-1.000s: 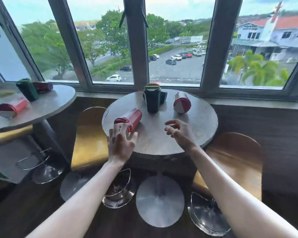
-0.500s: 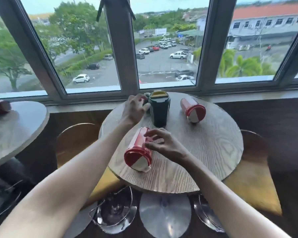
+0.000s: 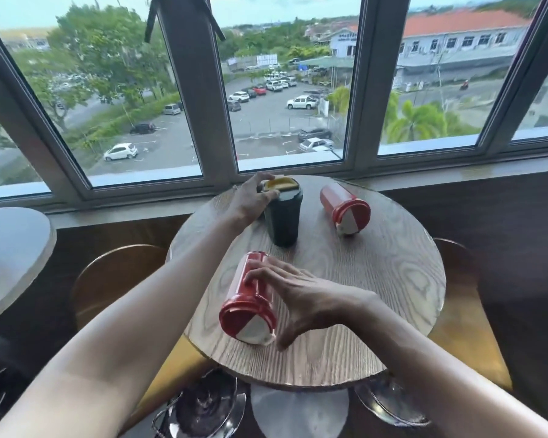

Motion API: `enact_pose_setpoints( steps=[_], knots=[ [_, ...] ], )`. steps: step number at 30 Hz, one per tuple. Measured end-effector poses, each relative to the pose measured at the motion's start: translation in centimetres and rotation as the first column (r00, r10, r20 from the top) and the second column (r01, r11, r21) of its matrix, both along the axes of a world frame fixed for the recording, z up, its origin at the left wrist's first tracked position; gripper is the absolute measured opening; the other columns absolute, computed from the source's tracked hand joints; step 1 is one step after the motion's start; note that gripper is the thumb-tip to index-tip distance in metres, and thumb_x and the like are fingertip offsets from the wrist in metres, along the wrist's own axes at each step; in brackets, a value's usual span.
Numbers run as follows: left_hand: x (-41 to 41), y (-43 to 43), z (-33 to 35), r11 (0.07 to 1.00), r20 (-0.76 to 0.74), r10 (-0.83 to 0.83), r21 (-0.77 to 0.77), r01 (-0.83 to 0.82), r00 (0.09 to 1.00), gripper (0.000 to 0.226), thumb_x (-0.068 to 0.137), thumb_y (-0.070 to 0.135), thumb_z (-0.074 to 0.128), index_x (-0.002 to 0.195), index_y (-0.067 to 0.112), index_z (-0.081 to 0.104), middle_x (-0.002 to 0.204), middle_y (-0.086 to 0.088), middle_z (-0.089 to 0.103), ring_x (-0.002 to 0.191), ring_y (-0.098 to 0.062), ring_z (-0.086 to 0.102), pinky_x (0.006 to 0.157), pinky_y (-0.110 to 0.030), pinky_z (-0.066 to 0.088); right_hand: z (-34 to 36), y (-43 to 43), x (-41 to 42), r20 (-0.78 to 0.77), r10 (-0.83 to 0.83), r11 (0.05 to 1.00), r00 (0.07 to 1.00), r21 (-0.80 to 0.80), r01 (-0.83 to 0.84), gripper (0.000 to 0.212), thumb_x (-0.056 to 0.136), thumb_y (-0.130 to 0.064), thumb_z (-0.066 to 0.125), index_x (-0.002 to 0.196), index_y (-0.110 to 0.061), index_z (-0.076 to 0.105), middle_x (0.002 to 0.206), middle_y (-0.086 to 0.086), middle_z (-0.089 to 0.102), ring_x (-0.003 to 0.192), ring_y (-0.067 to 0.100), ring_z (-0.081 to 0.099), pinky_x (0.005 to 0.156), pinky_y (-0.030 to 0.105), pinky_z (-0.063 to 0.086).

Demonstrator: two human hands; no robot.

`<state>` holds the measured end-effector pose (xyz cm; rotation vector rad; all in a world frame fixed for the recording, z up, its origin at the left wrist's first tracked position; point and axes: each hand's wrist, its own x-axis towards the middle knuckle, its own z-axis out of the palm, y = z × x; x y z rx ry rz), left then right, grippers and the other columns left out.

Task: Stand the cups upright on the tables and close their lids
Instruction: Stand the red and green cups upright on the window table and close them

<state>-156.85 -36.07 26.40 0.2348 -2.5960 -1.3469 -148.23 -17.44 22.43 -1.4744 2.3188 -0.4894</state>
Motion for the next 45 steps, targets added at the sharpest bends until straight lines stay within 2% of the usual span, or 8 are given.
enact_pose_setpoints(
  steps=[6, 12, 17, 20, 26, 30, 35, 45],
  knots=[
    [-0.3, -0.1, 0.0, 0.999, -0.008, 0.017, 0.048, -0.016, 1.0, 0.034, 0.085, 0.023, 0.068, 0.118, 0.026, 0.061, 0.11, -0.005, 0.063, 0.096, -0.024, 0.062, 0.089, -0.041, 0.051, -0.4, -1.6, -1.6, -0.344, 0.075, 0.997, 0.936, -0.007, -0.083, 0.091, 0.079, -0.036, 0.074, 0.15, -0.046, 0.017, 0.152, -0.001, 0.022, 0.141, 0.026, 0.021, 0.116, 0.046, 0.029],
    [-0.4, -0.2, 0.3, 0.996, 0.009, 0.008, 0.088, -0.009, 1.0, 0.033, 0.082, 0.023, 0.07, 0.114, 0.024, 0.062, 0.109, -0.009, 0.065, 0.094, -0.023, 0.062, 0.081, -0.039, 0.05, -2.1, -1.4, -2.5, -0.323, 0.092, 0.971, 0.942, -0.181, -0.156, 0.08, 0.077, -0.043, 0.072, 0.146, -0.034, 0.033, 0.149, -0.008, 0.034, 0.142, 0.017, 0.024, 0.116, 0.04, 0.03],
    [-0.7, -0.6, 0.4, 0.99, 0.035, -0.018, 0.14, 0.013, 0.999, 0.035, 0.084, 0.018, 0.07, 0.118, 0.018, 0.06, 0.099, -0.004, 0.063, 0.079, -0.014, 0.059, 0.069, -0.031, 0.048, -2.2, 0.4, -3.8, -0.151, -0.04, 0.951, 0.988, -0.31, -0.008, 0.092, 0.068, -0.047, 0.081, 0.145, -0.036, 0.032, 0.147, -0.015, 0.035, 0.136, 0.012, 0.03, 0.11, 0.03, 0.032],
    [-0.9, -0.9, 0.4, 0.983, 0.051, -0.034, 0.184, 0.024, 0.998, 0.038, 0.084, 0.016, 0.071, 0.12, 0.018, 0.059, 0.098, 0.001, 0.061, 0.087, -0.017, 0.059, 0.079, -0.04, 0.051, -1.9, 1.2, -5.1, 0.022, -0.121, 0.922, 0.992, -0.369, 0.121, 0.092, 0.064, -0.043, 0.084, 0.143, -0.036, 0.036, 0.141, -0.015, 0.04, 0.133, 0.008, 0.035, 0.108, 0.028, 0.032],
    [-1.3, -1.2, -0.4, 0.931, 0.099, -0.065, 0.364, 0.025, 0.993, 0.05, 0.084, 0.015, 0.07, 0.128, 0.028, 0.049, 0.128, -0.01, 0.052, 0.11, -0.027, 0.057, 0.08, -0.043, 0.054, -2.3, 2.4, -7.3, 0.34, -0.221, 0.809, 0.914, -0.46, 0.366, 0.082, 0.065, -0.028, 0.089, 0.133, -0.039, 0.045, 0.121, -0.013, 0.061, 0.112, 0.004, 0.059, 0.094, 0.032, 0.053],
    [-1.3, -0.9, -1.0, 0.882, 0.138, -0.07, 0.472, -0.003, 0.988, 0.043, 0.086, 0.016, 0.068, 0.127, 0.017, 0.054, 0.119, -0.011, 0.064, 0.102, -0.021, 0.061, 0.081, -0.037, 0.053, -3.5, 2.8, -8.4, 0.511, -0.234, 0.749, 0.827, -0.448, 0.489, 0.08, 0.068, -0.024, 0.088, 0.134, -0.033, 0.043, 0.118, -0.009, 0.064, 0.107, 0.007, 0.063, 0.081, 0.026, 0.056],
    [-1.4, -1.0, -1.9, 0.865, 0.139, -0.051, 0.502, -0.026, 0.989, 0.058, 0.082, 0.023, 0.071, 0.135, 0.019, 0.05, 0.123, -0.009, 0.063, 0.095, -0.015, 0.064, 0.066, -0.028, 0.053, -3.6, 2.6, -9.0, 0.556, -0.24, 0.746, 0.796, -0.419, 0.518, 0.085, 0.064, -0.041, 0.085, 0.134, -0.031, 0.038, 0.118, -0.011, 0.064, 0.099, -0.004, 0.065, 0.08, 0.02, 0.053],
    [-1.3, -0.6, -2.3, 0.853, 0.131, -0.006, 0.519, -0.063, 0.991, 0.052, 0.086, 0.024, 0.067, 0.135, 0.021, 0.05, 0.12, -0.005, 0.063, 0.094, -0.01, 0.063, 0.069, -0.028, 0.049, -4.6, 2.8, -10.3, 0.567, -0.227, 0.75, 0.792, -0.417, 0.514, 0.081, 0.068, -0.04, 0.087, 0.133, -0.034, 0.039, 0.127, -0.002, 0.063, 0.113, 0.016, 0.064, 0.092, 0.041, 0.056]
  ],
)
